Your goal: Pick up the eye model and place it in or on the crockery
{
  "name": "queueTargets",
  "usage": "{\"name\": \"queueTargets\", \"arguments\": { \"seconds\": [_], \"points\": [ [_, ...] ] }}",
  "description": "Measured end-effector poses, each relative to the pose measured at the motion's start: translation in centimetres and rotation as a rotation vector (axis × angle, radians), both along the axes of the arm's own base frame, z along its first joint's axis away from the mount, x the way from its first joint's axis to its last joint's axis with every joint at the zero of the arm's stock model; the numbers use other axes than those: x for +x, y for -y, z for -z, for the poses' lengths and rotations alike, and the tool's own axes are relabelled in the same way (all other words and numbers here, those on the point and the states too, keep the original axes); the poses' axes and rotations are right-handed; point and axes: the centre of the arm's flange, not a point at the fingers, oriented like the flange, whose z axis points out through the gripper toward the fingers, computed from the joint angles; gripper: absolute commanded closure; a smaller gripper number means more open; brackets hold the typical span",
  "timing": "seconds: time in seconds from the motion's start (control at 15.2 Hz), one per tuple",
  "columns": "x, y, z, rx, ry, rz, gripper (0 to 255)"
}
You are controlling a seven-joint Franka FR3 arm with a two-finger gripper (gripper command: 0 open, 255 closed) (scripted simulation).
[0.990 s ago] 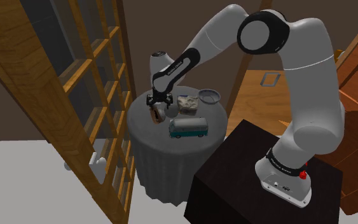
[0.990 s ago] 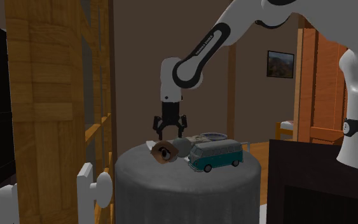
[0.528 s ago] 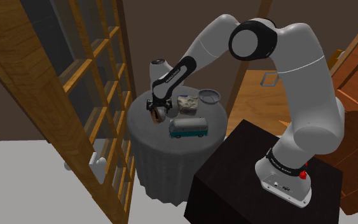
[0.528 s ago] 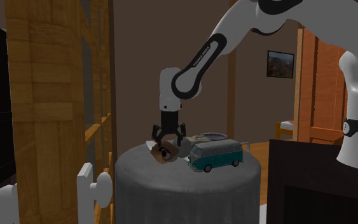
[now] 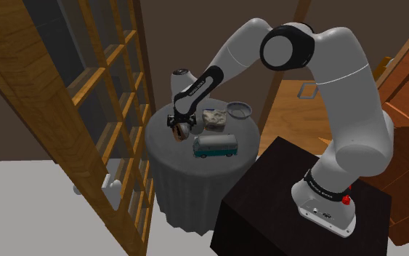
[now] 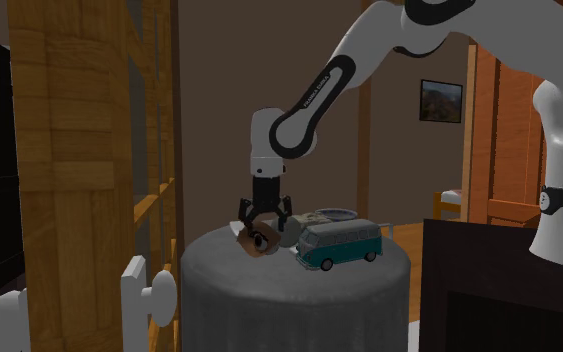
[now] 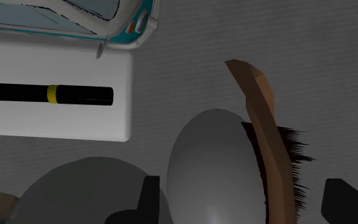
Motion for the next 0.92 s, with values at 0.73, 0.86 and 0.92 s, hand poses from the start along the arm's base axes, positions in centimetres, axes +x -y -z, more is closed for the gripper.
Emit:
{"name": "queueTargets", "arguments": {
  "seconds": [0.73,0.86,0.92],
  "points": [
    [0.0,0.2,-0.2,-0.002,-0.001,0.002,255],
    [-0.1,0.2,-1.0,-0.002,-0.002,0.002,255],
    [0.0,0.2,-1.5,-0.002,-0.002,0.003,255]
  ]
}}
